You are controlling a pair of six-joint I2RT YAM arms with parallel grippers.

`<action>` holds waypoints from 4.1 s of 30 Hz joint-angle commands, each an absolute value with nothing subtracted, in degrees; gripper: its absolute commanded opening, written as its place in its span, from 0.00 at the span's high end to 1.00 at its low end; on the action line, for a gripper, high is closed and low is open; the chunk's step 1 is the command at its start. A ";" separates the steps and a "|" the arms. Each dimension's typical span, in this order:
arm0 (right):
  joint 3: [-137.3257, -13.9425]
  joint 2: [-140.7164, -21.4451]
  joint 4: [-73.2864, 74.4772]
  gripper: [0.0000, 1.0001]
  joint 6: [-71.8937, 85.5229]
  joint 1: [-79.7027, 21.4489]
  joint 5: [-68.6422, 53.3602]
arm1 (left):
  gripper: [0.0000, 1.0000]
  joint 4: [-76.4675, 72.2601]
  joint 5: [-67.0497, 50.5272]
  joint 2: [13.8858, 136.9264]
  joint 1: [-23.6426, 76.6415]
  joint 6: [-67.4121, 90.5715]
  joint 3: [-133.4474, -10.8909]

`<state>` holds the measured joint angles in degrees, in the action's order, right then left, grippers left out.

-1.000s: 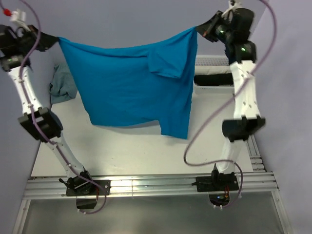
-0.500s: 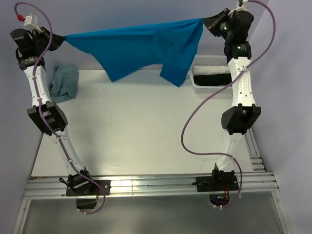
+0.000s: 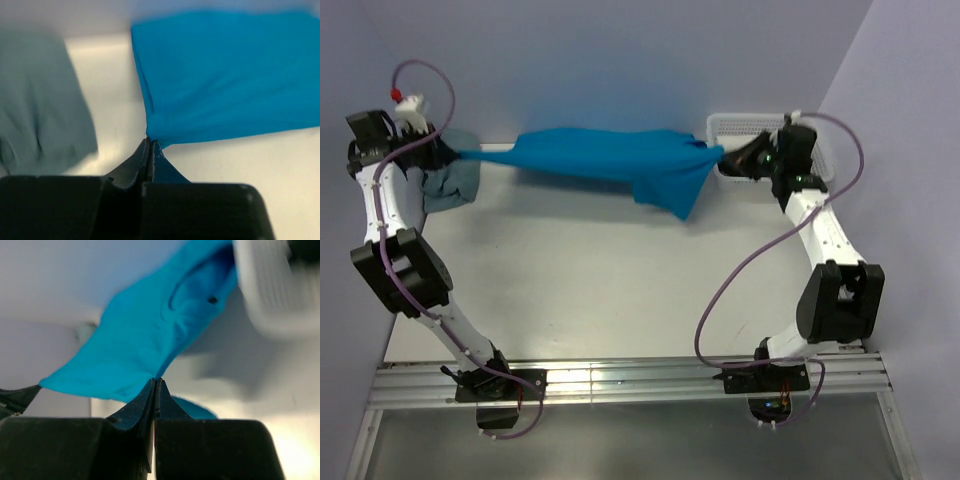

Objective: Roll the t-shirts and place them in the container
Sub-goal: Flatten the tshirt, then fold the tshirt

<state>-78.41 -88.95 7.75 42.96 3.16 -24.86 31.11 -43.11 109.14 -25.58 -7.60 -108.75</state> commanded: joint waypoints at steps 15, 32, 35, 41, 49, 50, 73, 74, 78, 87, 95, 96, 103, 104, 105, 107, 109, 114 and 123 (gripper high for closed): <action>-38.23 -65.47 12.65 1.00 36.83 2.72 -14.95 | 1.00 46.58 -29.53 87.97 -33.92 -51.85 -59.68; -47.11 -73.31 11.16 0.46 29.97 0.26 -8.00 | 1.00 42.54 -31.73 98.08 -25.14 -40.00 -70.92; -45.45 -66.55 14.40 0.45 29.62 -3.42 -3.98 | 1.00 42.71 -31.20 100.72 -24.17 -37.80 -73.65; -36.32 -54.59 17.49 0.47 32.77 -14.05 -2.46 | 1.00 42.98 -30.59 101.69 -23.99 -37.27 -74.71; -27.08 -54.84 9.95 0.48 37.96 -22.41 -1.94 | 1.00 43.77 -30.67 101.34 -23.82 -37.70 -74.62; -27.07 -55.54 9.41 0.48 38.32 -23.98 -1.41 | 1.00 43.86 -30.67 101.34 -23.73 -37.71 -74.62; -25.31 -51.53 14.66 1.00 44.56 -27.33 3.07 | 1.00 45.70 -28.66 96.25 -23.38 -40.87 -71.11; -25.49 -46.81 17.20 1.00 45.00 -27.42 3.34 | 1.00 46.40 -28.57 95.63 -23.29 -41.30 -70.84; -26.54 -36.23 31.60 1.00 48.24 -27.60 4.05 | 1.00 47.72 -27.69 92.38 -23.38 -44.02 -68.04; -20.75 -25.05 41.38 1.00 53.70 -28.48 -2.55 | 1.00 50.45 -26.28 87.19 -23.38 -49.30 -62.32; -26.79 -37.59 38.24 1.00 51.33 -28.48 1.22 | 1.00 50.19 -30.85 94.99 -22.86 -42.91 -73.36; -29.85 -40.23 37.62 1.00 49.85 -28.48 2.10 | 1.00 49.92 -31.20 95.97 -22.42 -42.02 -74.78; -41.65 -64.47 29.45 1.00 41.23 -22.43 -1.48 | 1.00 45.97 -31.47 104.67 -15.56 -33.76 -84.89; -42.62 -66.43 27.96 1.00 40.44 -21.11 -2.19 | 1.00 45.36 -30.77 106.68 -14.51 -31.66 -85.77; -44.63 -68.36 27.43 1.00 39.04 -18.83 -2.55 | 1.00 43.87 -30.67 107.66 -14.07 -30.68 -87.52; -46.66 -74.07 26.11 1.00 37.28 -17.06 -3.78 | 1.00 42.81 -30.15 110.63 -13.54 -27.97 -90.25; -49.47 -79.42 25.32 1.00 36.74 -14.95 -4.31 | 1.00 41.14 -29.19 112.58 -13.19 -26.11 -91.75; -52.91 -87.62 23.20 0.91 36.83 -13.80 -2.38 | 1.00 38.77 -25.06 118.12 -12.31 -22.59 -94.57; -52.21 -86.75 22.68 0.76 37.62 -12.22 2.55 | 1.00 35.59 -20.48 120.58 -12.31 -19.51 -94.83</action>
<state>-50.92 -89.49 24.16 37.98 -13.50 -0.43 38.30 -22.61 120.62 -12.49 -21.45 -92.29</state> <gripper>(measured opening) 0.228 0.009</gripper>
